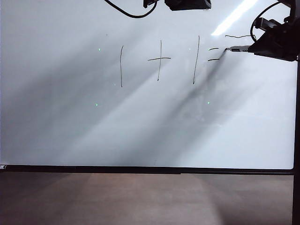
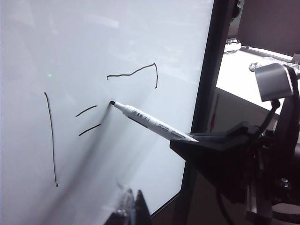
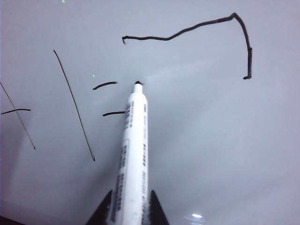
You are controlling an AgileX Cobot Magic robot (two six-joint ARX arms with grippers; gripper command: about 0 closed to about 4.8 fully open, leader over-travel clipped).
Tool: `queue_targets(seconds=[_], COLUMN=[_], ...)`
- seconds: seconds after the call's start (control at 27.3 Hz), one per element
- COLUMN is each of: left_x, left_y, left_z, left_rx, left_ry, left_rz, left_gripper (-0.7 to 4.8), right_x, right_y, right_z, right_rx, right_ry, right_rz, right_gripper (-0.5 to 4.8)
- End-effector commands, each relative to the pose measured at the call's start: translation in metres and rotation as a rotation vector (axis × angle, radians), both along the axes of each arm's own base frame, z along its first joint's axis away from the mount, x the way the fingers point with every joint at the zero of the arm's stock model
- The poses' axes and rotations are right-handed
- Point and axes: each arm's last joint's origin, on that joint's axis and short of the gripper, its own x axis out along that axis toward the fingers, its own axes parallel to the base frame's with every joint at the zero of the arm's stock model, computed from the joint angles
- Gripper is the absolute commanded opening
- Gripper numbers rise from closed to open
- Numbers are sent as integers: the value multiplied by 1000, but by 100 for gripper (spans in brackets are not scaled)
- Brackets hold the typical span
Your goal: Reach to the right to find the marker pen, pick it up, and write the answer to the math problem on the whiteboard.
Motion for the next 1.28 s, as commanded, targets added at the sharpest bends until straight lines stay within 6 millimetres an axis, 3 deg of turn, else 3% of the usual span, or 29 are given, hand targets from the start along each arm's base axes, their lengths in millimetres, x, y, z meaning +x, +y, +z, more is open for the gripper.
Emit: queue_targets(seconds=[0.04,0.73,1.28], left_x=[-1,-1,-1], left_y=[0,0,0], left_z=[3,2,2], left_rx=[-8,-6,0], left_ry=[-11,-10,-4], left_rz=[-2,-2,-2], left_gripper=[-4,-4,-4], right_x=[1,-4,-10], right_y=[0,-16,-46], right_z=[6,0,4], right_rx=[3,1,1], right_ry=[-33,14,-2], right_rz=[-21,-98,-198], right_gripper=[-5,-5,-5])
